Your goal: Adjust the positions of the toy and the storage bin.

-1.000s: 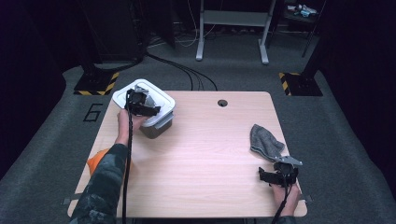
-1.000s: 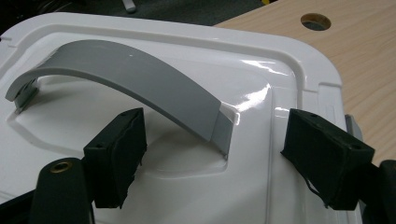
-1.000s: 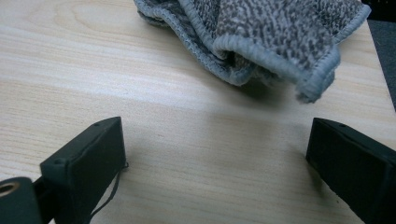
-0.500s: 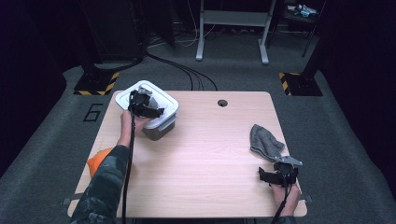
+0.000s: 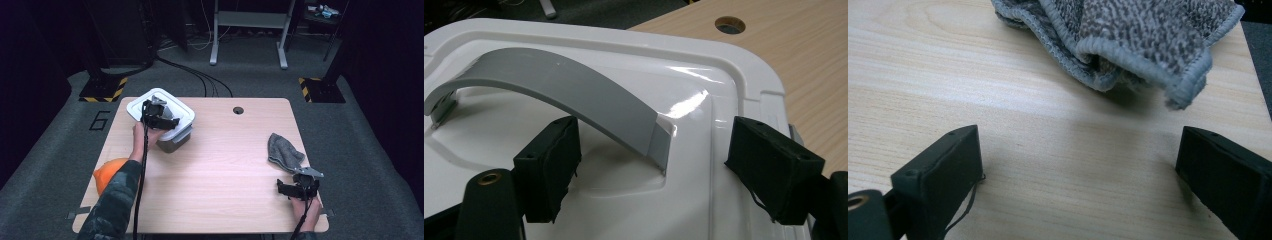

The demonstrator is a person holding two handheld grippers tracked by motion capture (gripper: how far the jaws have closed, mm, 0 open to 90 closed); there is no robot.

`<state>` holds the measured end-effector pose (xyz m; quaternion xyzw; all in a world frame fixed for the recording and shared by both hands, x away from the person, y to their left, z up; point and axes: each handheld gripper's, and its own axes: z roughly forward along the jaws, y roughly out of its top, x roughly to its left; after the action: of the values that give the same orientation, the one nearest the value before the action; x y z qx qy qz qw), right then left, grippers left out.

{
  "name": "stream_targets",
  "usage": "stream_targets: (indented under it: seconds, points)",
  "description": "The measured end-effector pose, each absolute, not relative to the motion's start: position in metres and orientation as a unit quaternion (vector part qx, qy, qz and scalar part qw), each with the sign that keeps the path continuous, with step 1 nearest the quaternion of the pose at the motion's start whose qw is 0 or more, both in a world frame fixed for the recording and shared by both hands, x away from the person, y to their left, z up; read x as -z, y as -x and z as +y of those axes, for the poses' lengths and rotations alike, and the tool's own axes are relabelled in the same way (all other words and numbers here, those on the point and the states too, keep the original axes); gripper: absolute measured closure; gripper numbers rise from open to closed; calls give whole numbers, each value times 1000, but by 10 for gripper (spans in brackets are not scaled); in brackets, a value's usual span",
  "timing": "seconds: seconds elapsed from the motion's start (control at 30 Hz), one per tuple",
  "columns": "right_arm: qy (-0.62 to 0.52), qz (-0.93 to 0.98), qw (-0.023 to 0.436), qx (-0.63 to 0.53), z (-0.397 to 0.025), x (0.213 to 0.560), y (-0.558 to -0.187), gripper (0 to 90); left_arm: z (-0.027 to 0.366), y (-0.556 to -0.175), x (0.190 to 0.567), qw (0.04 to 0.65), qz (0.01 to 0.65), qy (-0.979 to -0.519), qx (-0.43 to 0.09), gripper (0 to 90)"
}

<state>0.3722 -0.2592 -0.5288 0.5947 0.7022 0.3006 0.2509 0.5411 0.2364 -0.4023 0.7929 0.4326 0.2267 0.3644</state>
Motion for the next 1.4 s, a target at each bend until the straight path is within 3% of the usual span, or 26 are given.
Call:
stream_targets:
  seconds: [1.4]
  points:
    - [-594, 703, 251, -301, -259, 529, -372, 37, 190, -510, 403, 368, 421, -798, -225, 209]
